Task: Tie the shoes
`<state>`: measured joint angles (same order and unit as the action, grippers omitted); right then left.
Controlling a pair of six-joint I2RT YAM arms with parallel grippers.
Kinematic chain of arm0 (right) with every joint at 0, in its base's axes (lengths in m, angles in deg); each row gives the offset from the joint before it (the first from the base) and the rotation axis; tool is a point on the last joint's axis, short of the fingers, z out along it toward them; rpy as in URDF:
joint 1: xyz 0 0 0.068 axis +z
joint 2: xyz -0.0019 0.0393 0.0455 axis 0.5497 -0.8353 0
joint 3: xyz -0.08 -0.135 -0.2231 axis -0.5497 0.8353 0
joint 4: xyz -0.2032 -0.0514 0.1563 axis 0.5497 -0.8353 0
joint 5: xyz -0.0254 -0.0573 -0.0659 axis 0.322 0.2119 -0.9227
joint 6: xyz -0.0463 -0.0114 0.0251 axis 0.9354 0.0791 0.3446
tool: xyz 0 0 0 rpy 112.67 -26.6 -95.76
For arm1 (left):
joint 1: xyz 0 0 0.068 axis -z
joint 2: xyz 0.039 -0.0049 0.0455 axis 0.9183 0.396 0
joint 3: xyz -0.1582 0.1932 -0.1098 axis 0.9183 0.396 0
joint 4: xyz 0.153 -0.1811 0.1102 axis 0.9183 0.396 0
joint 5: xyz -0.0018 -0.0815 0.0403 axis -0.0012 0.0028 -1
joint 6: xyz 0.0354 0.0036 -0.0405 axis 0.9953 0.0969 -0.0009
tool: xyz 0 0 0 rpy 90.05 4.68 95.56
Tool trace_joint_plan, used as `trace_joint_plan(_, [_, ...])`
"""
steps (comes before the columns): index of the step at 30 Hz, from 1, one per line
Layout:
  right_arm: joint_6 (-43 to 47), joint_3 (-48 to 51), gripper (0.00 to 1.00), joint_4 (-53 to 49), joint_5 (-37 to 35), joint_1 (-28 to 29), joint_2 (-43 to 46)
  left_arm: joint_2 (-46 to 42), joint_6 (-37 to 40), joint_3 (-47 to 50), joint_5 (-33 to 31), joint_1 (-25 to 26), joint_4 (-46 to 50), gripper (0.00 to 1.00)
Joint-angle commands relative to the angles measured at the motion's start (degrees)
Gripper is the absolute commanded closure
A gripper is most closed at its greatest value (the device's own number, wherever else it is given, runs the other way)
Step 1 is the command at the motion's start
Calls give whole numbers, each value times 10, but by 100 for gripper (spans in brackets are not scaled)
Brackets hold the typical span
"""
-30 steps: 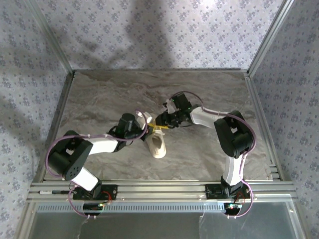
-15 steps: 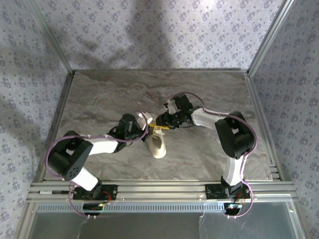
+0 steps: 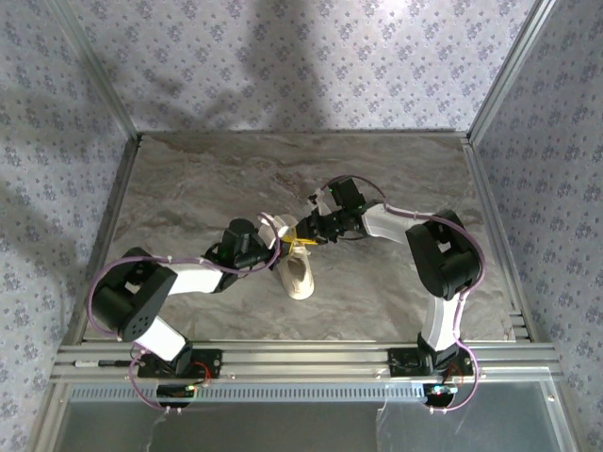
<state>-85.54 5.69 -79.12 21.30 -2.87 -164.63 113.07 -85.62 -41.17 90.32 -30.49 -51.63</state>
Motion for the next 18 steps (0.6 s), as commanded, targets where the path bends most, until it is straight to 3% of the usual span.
trace_joint_plan(1, [1,-17,91,1,62,13,-4,-6,22,-2,34,18,-44,100])
trace_joint_plan(3, [3,-13,99,2,55,11,1,-10,24,3,31,17,-41,100])
trace_joint_plan(9, [19,-1,100,0,9,3,27,-32,35,20,11,18,-30,99])
trace_joint_plan(18, [40,20,100,-2,-56,0,61,-87,56,44,-20,17,11,79])
